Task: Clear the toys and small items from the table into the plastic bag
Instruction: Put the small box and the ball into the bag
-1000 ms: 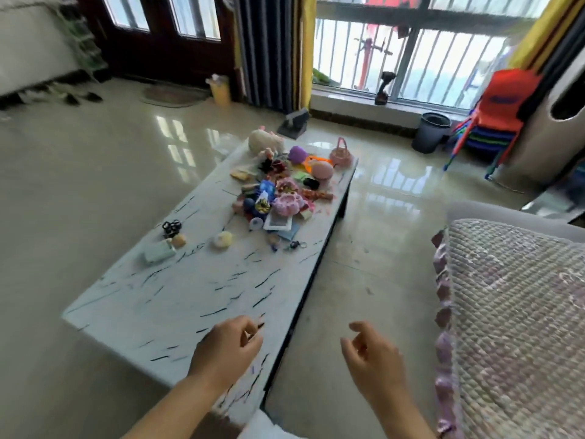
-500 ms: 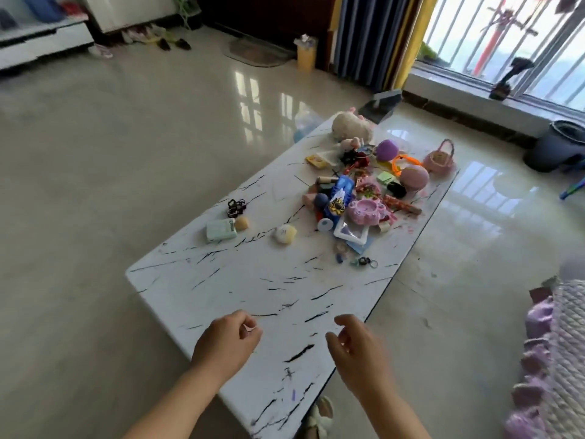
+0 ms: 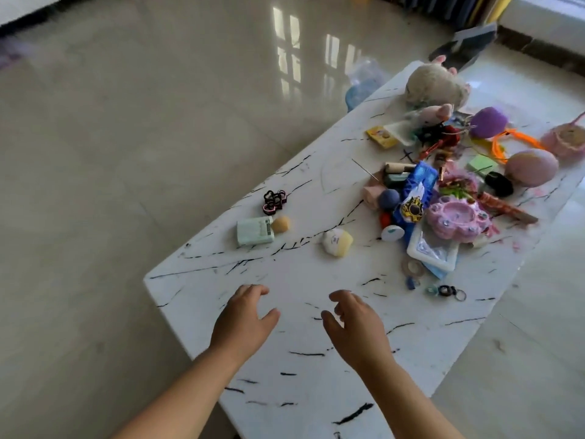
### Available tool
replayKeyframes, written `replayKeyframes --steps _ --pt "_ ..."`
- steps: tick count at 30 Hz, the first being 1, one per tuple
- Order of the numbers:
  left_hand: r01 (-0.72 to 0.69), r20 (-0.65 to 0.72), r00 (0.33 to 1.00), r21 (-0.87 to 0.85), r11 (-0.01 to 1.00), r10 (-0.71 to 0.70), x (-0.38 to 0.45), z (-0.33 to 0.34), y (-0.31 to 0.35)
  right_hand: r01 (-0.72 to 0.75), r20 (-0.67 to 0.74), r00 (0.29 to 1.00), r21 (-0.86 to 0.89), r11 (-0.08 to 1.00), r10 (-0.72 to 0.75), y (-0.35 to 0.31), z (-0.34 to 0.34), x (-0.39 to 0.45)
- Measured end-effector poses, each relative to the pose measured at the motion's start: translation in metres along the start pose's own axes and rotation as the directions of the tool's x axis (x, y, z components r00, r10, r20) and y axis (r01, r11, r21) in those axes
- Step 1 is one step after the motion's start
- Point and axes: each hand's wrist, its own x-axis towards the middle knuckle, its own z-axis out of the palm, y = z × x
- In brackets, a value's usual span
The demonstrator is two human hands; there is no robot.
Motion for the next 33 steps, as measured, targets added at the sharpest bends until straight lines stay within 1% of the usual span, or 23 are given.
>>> replayKeyframes --steps 3,5,7,10,13,16,17,19,21,25,28,31,33 --pt "-0.015 0.043 0.999 0.057 0.998 0.012 0.072 0.0 -0.027 -0.04 0.024 0.999 -0.001 0.999 0.04 -0.006 0.04 0.056" --pt "-0.027 0.073 0.997 0.125 0.992 0.018 0.128 0.003 -0.047 -0.076 0.036 0.996 0.013 0.997 0.075 -0.009 0.071 0.101" --pt "-0.054 0.107 0.994 0.189 0.98 0.034 0.176 0.01 -0.062 -0.091 0.043 0.995 0.024 0.996 0.09 -0.009 0.099 0.139" --pt "-0.108 0.123 0.989 0.276 0.955 0.076 0.232 0.024 -0.081 -0.104 0.044 0.994 0.021 0.994 0.103 -0.007 0.132 0.187" --pt "-0.179 0.122 0.982 0.384 0.906 0.142 0.282 0.039 -0.096 -0.09 -0.012 0.996 -0.007 0.996 0.09 -0.003 0.155 0.229" --pt "-0.246 0.173 0.968 0.498 0.831 0.183 0.317 0.051 -0.11 -0.037 -0.091 0.995 -0.035 0.999 0.033 0.0 0.171 0.263" --pt "-0.256 0.172 0.966 0.504 0.825 0.195 0.324 0.053 -0.113 -0.017 -0.117 0.993 -0.057 0.998 0.011 0.001 0.175 0.271" --pt "-0.272 0.121 0.962 0.481 0.833 0.244 0.33 0.054 -0.117 0.015 -0.146 0.989 -0.102 0.995 -0.03 0.0 0.179 0.284" --pt "-0.263 0.061 0.963 0.416 0.87 0.262 0.324 0.051 -0.121 0.033 -0.124 0.991 -0.142 0.989 -0.051 -0.004 0.183 0.294" --pt "-0.176 0.054 0.984 0.375 0.91 0.168 0.299 0.042 -0.14 0.07 -0.054 0.995 -0.183 0.981 -0.081 -0.009 0.188 0.306" --pt "-0.123 0.031 0.992 0.366 0.922 0.12 0.283 0.031 -0.153 0.089 -0.071 0.992 -0.16 0.983 -0.101 -0.013 0.186 0.307" --pt "-0.094 0.015 0.995 0.344 0.934 0.095 0.265 0.017 -0.158 0.037 -0.055 0.997 -0.142 0.989 -0.045 -0.022 0.186 0.295" --pt "-0.081 0.008 0.997 0.314 0.946 0.082 0.251 0.009 -0.156 -0.03 -0.065 0.998 -0.059 0.998 0.026 -0.027 0.185 0.277"
